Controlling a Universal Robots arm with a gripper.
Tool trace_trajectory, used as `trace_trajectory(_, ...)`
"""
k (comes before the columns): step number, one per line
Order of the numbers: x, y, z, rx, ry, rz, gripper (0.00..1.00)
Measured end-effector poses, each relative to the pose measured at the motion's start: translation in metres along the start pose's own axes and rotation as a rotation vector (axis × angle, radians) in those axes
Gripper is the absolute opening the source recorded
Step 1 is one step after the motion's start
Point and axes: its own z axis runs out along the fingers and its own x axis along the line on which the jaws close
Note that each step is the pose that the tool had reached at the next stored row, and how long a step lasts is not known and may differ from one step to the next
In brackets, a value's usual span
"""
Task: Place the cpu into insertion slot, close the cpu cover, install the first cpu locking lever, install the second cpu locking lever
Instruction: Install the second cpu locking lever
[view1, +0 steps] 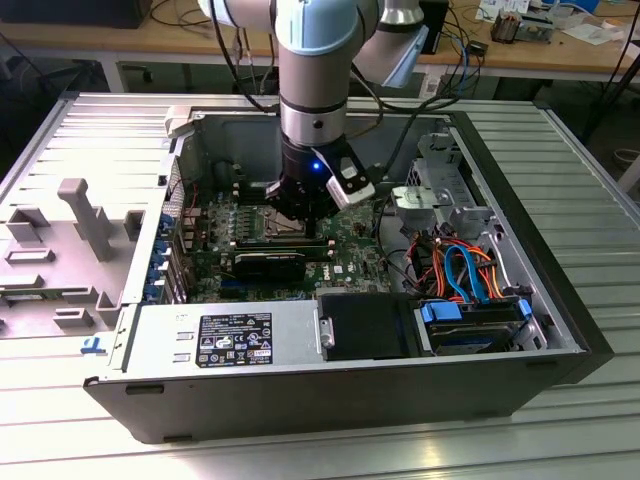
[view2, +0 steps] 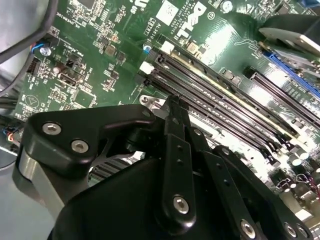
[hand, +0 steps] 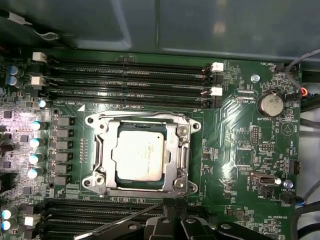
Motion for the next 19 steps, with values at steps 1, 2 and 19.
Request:
trace_trajectory(1, 0.0023, -0.0005, 0.0003, -0.001, -0.0003, 0.0, 0.11)
trace_trajectory(2, 0.0034, -0.0009, 0.0004, -0.0025, -0.0006, 0.0, 0.11)
trace_trajectory(19, 0.0469, -0.0045, 0.003, -0.0241, -0.0084, 0.001, 0.11)
